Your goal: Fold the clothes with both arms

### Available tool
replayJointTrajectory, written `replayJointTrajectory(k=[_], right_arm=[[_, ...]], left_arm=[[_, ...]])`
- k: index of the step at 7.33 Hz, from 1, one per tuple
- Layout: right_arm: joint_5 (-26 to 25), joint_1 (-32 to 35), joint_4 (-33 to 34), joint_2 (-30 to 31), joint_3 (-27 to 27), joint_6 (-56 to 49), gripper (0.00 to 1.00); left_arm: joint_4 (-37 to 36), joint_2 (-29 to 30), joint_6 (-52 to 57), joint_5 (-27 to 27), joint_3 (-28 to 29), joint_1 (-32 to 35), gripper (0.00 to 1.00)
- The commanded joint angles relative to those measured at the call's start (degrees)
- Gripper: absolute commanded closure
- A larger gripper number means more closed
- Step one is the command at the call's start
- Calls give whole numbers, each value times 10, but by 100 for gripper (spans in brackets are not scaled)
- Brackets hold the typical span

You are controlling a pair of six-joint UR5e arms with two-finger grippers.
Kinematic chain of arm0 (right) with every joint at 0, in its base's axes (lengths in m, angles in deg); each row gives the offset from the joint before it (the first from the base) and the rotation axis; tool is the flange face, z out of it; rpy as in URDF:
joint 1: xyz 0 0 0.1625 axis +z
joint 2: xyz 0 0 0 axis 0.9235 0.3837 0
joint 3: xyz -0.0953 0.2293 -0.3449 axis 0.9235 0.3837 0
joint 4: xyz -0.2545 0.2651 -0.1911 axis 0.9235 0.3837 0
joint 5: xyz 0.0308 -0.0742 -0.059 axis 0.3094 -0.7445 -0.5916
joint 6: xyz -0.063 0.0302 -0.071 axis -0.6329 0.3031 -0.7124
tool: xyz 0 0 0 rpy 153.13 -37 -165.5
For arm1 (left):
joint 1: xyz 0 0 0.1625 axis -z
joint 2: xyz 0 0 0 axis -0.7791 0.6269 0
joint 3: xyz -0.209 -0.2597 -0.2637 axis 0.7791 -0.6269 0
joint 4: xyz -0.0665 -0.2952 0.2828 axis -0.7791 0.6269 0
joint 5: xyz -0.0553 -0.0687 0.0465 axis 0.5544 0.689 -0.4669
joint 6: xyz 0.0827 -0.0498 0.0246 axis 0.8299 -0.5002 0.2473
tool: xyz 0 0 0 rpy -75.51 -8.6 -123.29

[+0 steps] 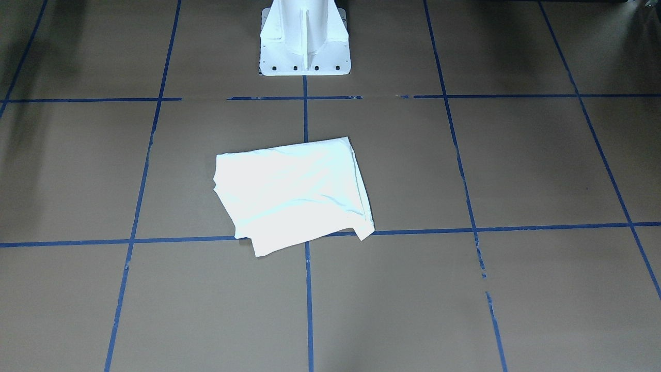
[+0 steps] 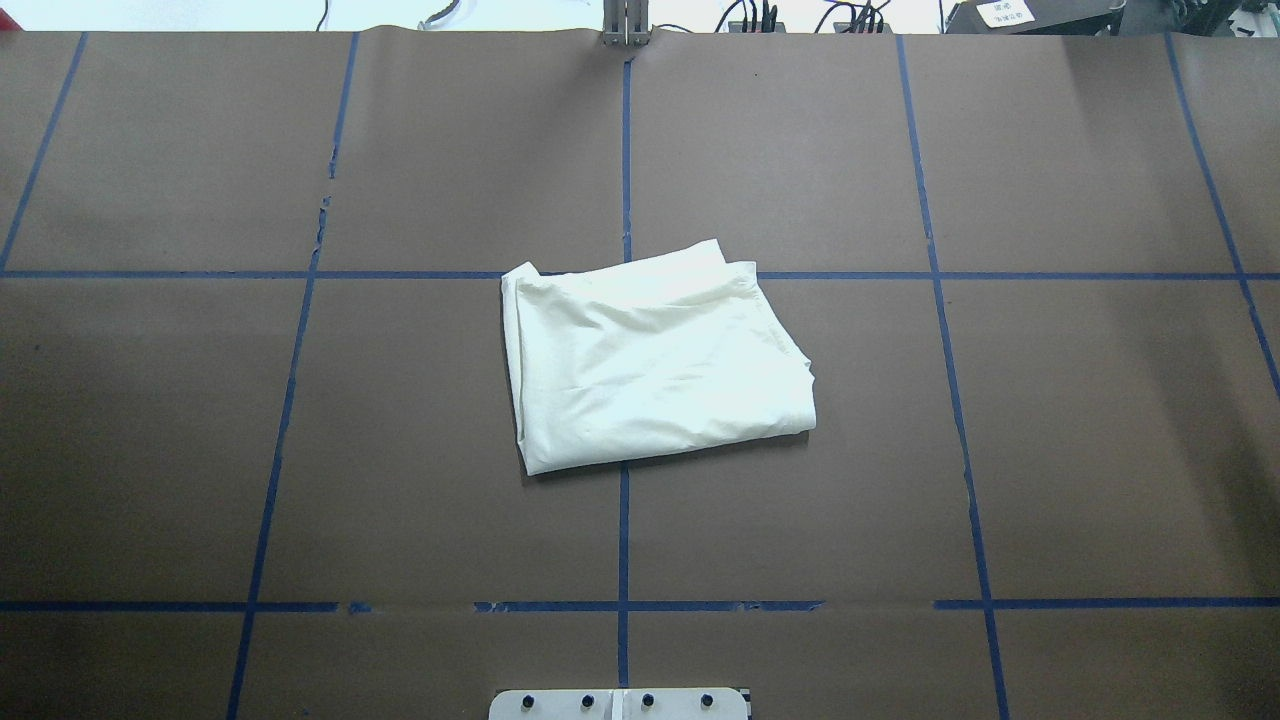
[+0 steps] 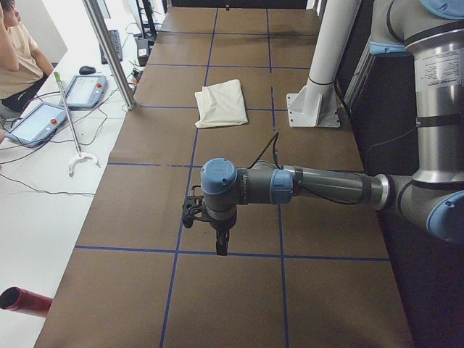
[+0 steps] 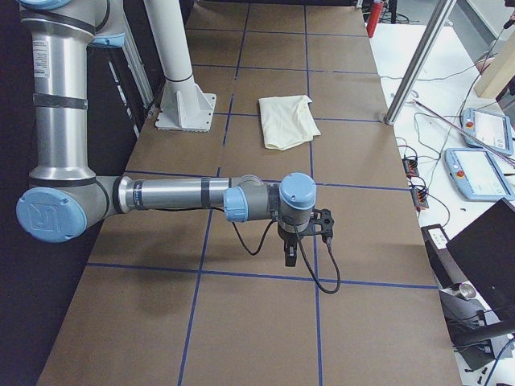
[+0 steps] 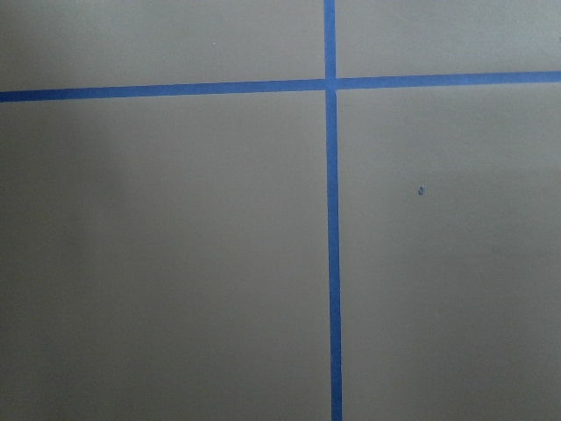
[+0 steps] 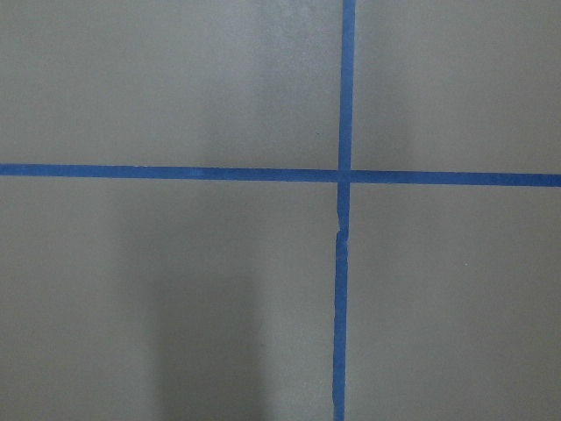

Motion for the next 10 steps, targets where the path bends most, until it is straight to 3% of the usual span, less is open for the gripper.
replayJointTrajectory(k=[1,10], right_arm=[[0,0,-1,0,-2,0,0],[0,-1,-1,0,-4,1,0]], left_arm=[[2,1,1,-3,6,-1,0],[2,12,2,-5,4,-2,0]])
